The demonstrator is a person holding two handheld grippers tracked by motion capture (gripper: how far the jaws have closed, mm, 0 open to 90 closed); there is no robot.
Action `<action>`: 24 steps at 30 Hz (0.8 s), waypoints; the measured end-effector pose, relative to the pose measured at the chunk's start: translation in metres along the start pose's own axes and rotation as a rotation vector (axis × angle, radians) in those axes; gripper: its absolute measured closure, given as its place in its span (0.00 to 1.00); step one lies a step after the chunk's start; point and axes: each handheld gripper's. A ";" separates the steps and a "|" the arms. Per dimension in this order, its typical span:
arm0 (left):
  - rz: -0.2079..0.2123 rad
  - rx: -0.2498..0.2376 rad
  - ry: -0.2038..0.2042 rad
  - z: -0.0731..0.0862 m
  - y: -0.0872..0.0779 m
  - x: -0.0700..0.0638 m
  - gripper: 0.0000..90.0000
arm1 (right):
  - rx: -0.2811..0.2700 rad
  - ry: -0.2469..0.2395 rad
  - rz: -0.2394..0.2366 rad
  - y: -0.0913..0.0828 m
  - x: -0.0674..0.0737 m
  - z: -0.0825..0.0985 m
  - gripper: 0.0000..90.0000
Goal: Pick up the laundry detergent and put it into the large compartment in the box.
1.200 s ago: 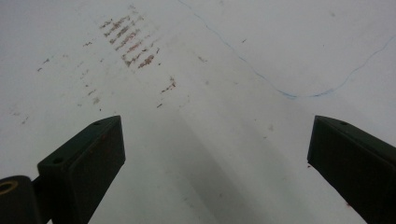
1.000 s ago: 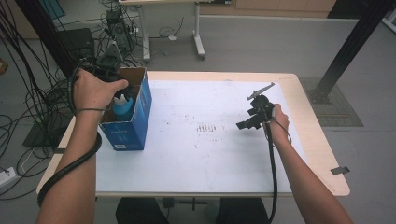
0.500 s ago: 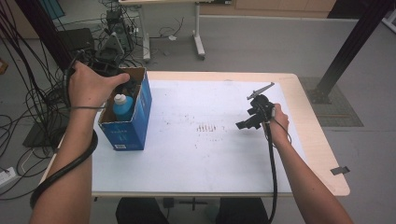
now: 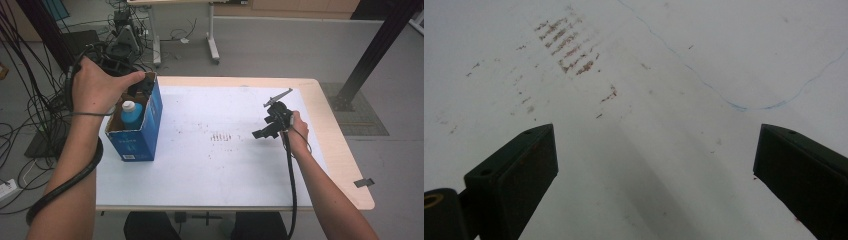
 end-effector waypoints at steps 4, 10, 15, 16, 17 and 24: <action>0.000 0.004 0.016 0.000 -0.004 -0.007 0.07 | 0.002 0.000 0.000 0.000 0.000 0.000 0.04; 0.037 0.003 0.055 0.003 -0.010 -0.023 0.07 | 0.002 0.001 -0.002 0.000 0.000 0.000 0.04; 0.070 -0.001 0.099 0.005 -0.013 -0.036 0.06 | 0.001 0.002 -0.004 0.001 0.001 -0.001 0.04; 0.077 -0.003 0.105 0.006 -0.013 -0.039 0.06 | 0.004 0.001 -0.004 0.001 0.001 -0.001 0.04; 0.088 0.000 0.116 0.006 -0.013 -0.042 0.06 | 0.003 0.001 -0.004 0.001 0.001 -0.001 0.04; 0.129 0.015 0.173 0.008 -0.008 -0.062 0.06 | 0.002 0.004 -0.003 0.001 0.002 -0.001 0.04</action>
Point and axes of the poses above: each handheld gripper's, and its own axes: y roughly forward along the jaws, z roughly out of its underside, x roughly to its left, and after that the axes turned 8 degrees about -z, right-handed
